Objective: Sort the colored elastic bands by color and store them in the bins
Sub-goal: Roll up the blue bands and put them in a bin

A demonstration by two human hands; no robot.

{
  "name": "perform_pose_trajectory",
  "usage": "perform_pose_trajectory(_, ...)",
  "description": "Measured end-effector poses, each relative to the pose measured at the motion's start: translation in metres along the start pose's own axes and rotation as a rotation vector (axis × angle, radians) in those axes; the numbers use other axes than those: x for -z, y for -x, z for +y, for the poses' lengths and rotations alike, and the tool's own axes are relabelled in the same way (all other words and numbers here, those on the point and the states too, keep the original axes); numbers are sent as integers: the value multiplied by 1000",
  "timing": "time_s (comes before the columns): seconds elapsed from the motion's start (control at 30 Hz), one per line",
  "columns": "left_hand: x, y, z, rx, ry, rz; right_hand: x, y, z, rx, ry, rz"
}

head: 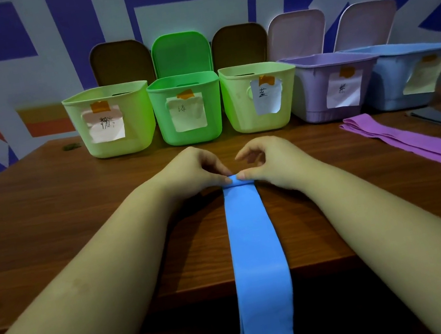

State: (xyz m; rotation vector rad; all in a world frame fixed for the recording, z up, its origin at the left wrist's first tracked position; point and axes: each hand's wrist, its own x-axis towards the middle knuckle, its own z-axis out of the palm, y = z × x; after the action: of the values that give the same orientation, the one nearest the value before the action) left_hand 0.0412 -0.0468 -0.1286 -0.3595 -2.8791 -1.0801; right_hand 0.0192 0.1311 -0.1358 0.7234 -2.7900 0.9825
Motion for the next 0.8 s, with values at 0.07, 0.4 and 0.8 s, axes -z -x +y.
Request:
perform_pose_trajectory(0.07, 0, 1, 2, -1, -9, 3, 0, 3, -3, -24, 38, -48)
perform_pose_trajectory(0.4, -5, 13, 1, -25, -53, 138, -5, 20, -12, 107, 245, 59)
perform_pose_trajectory(0.8, -13, 37, 8, -40, -171, 176, 2, 30, -13, -90, 51, 29)
